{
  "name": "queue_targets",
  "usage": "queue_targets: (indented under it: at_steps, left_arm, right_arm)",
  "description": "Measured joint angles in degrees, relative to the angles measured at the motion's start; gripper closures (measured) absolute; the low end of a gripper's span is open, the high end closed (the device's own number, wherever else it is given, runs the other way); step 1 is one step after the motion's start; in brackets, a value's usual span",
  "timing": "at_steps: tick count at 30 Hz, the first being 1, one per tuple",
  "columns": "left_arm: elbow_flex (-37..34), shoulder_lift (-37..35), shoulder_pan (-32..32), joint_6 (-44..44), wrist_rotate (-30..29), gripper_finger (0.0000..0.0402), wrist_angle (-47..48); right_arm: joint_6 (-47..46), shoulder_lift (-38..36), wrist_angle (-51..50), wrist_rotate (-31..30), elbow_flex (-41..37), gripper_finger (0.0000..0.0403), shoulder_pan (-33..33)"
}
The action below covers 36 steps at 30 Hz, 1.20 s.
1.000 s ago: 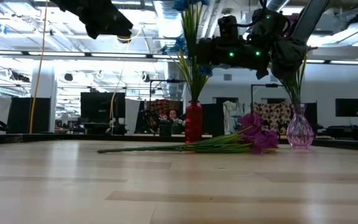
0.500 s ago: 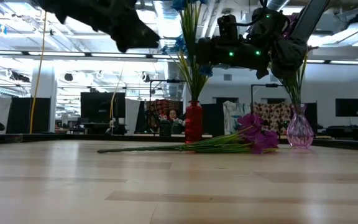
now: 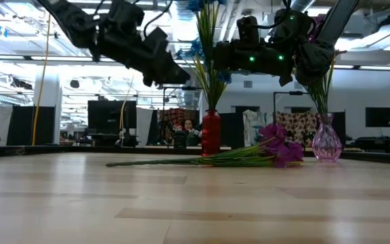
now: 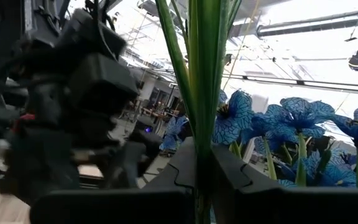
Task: Sort flowers into vase by color
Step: Put the blue flowers into the red vase
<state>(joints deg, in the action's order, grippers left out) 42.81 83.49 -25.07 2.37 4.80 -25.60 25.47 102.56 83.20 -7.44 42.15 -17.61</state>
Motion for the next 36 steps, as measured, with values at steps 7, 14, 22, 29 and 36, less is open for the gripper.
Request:
queue_targets:
  at_steps: [7, 14, 22, 29, 36]
  left_arm:
    - [0.00, 6.59, -2.24, 0.00, -2.48, 0.0223, -8.60]
    - [1.35, 11.15, -2.19, 0.02, -5.58, 0.0204, -10.80]
    - [5.83, 15.26, -2.17, -0.35, -10.44, 0.0144, -10.89]
    - [8.00, 18.81, -2.11, 3.30, -11.21, 0.0130, -10.81]
    - [8.20, 19.00, -1.95, 2.74, -11.73, 0.0130, -11.14]
  right_arm:
    - [-0.02, -0.01, 0.00, 0.00, 0.00, 0.0356, 0.00]
    - [-0.04, 0.00, -0.02, -0.02, 0.02, 0.0356, 0.00]
    - [-0.13, 0.00, -0.04, -0.02, 0.02, 0.0356, 0.00]
    - [-0.13, -0.01, -0.07, -0.02, 0.04, 0.0356, 0.00]
    - [-0.13, -0.02, -0.09, -0.02, 0.05, 0.0356, 0.00]
